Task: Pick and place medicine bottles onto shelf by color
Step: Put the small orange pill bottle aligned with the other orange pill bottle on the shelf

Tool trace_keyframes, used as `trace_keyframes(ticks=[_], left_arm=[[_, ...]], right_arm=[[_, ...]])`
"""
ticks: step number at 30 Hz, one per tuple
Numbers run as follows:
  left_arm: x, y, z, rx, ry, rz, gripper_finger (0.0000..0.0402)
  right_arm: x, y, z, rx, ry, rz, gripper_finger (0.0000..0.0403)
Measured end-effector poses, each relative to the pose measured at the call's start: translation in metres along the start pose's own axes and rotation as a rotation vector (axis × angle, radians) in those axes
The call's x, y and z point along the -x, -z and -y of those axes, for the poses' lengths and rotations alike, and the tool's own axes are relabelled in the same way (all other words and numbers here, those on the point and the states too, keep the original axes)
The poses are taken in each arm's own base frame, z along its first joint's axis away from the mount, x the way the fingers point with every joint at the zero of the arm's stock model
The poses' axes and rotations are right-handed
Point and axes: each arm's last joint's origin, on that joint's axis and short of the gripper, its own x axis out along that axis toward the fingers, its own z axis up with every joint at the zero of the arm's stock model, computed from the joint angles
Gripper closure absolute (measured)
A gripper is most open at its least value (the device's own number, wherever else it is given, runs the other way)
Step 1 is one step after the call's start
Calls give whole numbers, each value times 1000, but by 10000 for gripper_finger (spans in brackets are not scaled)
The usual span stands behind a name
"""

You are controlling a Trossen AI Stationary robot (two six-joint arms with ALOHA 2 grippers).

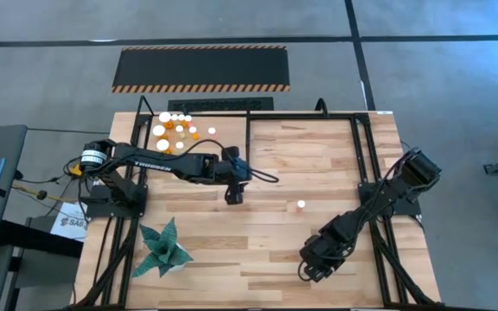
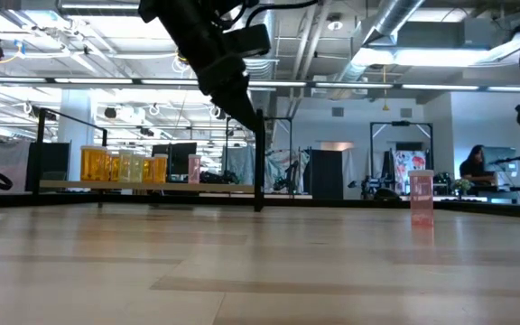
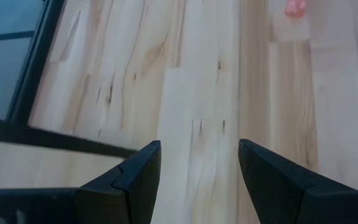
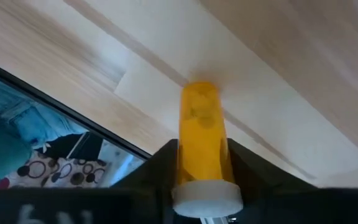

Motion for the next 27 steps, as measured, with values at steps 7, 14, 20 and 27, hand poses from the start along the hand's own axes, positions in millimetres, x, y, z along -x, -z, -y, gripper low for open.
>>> trace_keyframes(ticks=[7, 14, 20, 27], left_arm=[[0, 7, 0, -20, -23, -69, 198], [23, 18, -12, -51, -122, -187, 198], [79, 24, -28, 41, -176, -156, 198], [129, 29, -33, 129, -148, -42, 198]], right_arm=[[5, -8, -1, -16, -16, 9, 300], [21, -30, -6, 50, -67, 45, 246], [49, -64, -3, 119, -80, 126, 266], [97, -108, -6, 271, -137, 314, 288]])
